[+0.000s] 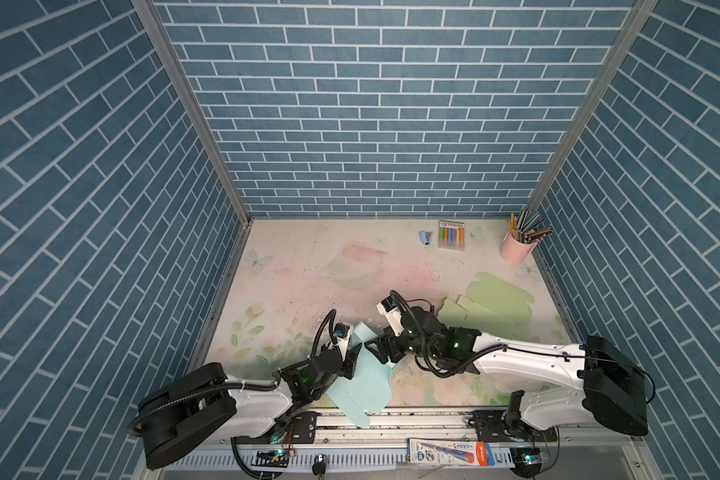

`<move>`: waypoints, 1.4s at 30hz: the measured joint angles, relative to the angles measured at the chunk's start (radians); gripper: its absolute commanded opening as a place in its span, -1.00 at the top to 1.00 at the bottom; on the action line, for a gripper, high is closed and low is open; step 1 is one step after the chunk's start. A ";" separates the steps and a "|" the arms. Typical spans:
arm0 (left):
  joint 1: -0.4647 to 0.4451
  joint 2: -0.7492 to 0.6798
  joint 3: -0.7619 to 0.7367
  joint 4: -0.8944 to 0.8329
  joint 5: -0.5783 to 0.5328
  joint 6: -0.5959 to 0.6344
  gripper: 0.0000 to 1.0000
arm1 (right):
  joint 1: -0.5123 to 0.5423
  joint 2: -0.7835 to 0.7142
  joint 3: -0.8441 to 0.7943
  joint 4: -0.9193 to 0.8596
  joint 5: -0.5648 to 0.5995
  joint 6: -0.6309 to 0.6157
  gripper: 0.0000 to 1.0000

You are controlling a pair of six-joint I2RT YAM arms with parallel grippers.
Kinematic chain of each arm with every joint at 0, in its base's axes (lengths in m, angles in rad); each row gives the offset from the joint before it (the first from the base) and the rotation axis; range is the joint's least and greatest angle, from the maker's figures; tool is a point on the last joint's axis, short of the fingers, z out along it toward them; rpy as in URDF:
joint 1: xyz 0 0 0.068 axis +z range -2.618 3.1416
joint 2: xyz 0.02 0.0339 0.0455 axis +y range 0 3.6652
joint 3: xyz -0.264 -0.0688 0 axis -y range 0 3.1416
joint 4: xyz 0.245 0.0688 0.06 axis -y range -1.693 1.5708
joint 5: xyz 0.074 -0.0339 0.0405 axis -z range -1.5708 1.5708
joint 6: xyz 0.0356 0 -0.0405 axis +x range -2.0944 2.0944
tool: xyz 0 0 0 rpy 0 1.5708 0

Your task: Fold the paper box

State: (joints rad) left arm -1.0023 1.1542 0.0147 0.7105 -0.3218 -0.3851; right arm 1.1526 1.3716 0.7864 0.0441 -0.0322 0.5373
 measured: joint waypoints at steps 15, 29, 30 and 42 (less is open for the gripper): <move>-0.004 -0.266 0.049 -0.395 0.005 -0.181 -0.02 | 0.026 0.157 0.134 -0.217 0.104 -0.093 -0.60; -0.004 -0.373 0.177 -0.677 0.055 -0.243 -0.02 | -0.035 0.126 0.053 -0.150 0.071 -0.091 -0.32; -0.004 -0.381 0.191 -0.701 0.056 -0.246 -0.02 | -0.055 0.109 0.030 -0.138 0.059 -0.090 -0.30; 0.039 -0.526 0.274 -0.876 0.106 -0.271 -0.38 | -0.243 -0.041 -0.169 0.033 -0.121 -0.060 -0.19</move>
State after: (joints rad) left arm -0.9634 0.6277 0.2886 -0.1654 -0.2161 -0.6559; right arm 0.9096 1.3308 0.6178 0.0772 -0.1532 0.4770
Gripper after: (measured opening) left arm 0.653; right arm 0.598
